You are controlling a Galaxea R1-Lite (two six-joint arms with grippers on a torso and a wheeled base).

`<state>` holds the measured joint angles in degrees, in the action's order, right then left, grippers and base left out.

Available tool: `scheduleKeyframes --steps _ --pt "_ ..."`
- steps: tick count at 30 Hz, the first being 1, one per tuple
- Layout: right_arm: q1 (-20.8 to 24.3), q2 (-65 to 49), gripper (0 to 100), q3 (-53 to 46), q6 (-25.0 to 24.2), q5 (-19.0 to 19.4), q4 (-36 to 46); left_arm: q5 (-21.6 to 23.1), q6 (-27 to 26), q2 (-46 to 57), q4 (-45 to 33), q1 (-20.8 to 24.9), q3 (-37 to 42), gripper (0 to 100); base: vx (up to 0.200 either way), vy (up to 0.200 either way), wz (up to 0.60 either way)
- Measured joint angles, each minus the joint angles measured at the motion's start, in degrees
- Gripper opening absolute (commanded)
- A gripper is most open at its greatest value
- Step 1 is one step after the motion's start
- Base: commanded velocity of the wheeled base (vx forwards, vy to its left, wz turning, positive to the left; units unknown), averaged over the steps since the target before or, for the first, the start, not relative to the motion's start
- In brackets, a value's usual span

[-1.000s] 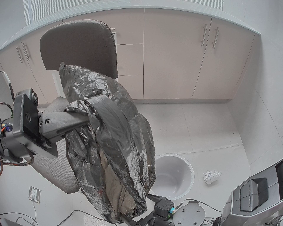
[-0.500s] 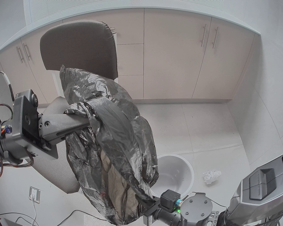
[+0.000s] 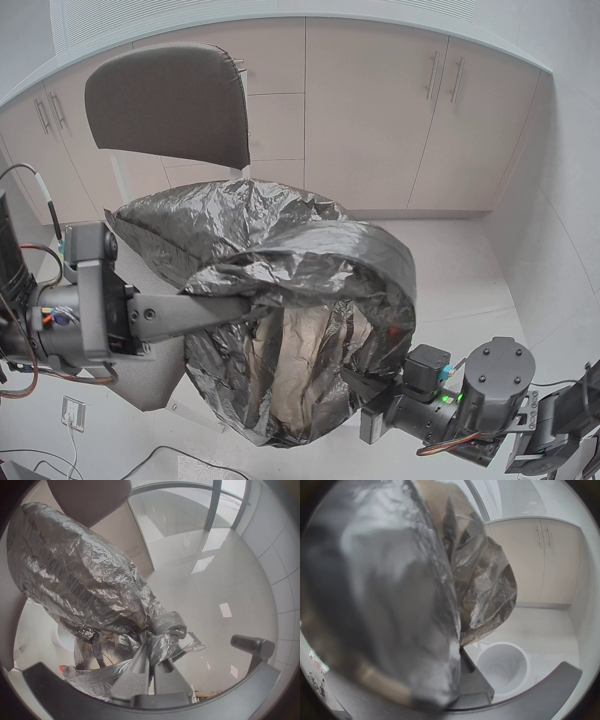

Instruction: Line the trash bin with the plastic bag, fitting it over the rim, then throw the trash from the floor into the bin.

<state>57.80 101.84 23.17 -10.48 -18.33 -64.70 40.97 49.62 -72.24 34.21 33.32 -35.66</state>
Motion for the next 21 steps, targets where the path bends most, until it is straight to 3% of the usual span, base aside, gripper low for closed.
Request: scheduleKeyframes --steps 12,15,21 --pt "-2.43 -14.63 0 8.79 1.1 -0.35 38.07 -0.17 -8.18 -9.26 0.82 3.45 2.1 0 0.0 0.0 0.0" --pt "-2.82 -17.09 0 11.41 1.13 -1.5 42.23 -0.15 -9.02 -12.4 2.68 4.33 2.56 0 0.0 0.0 0.0" --pt "-3.25 -20.97 0 14.73 1.46 -7.52 44.25 0.0 -9.46 -18.96 8.77 7.25 2.95 0 0.0 0.0 0.0"
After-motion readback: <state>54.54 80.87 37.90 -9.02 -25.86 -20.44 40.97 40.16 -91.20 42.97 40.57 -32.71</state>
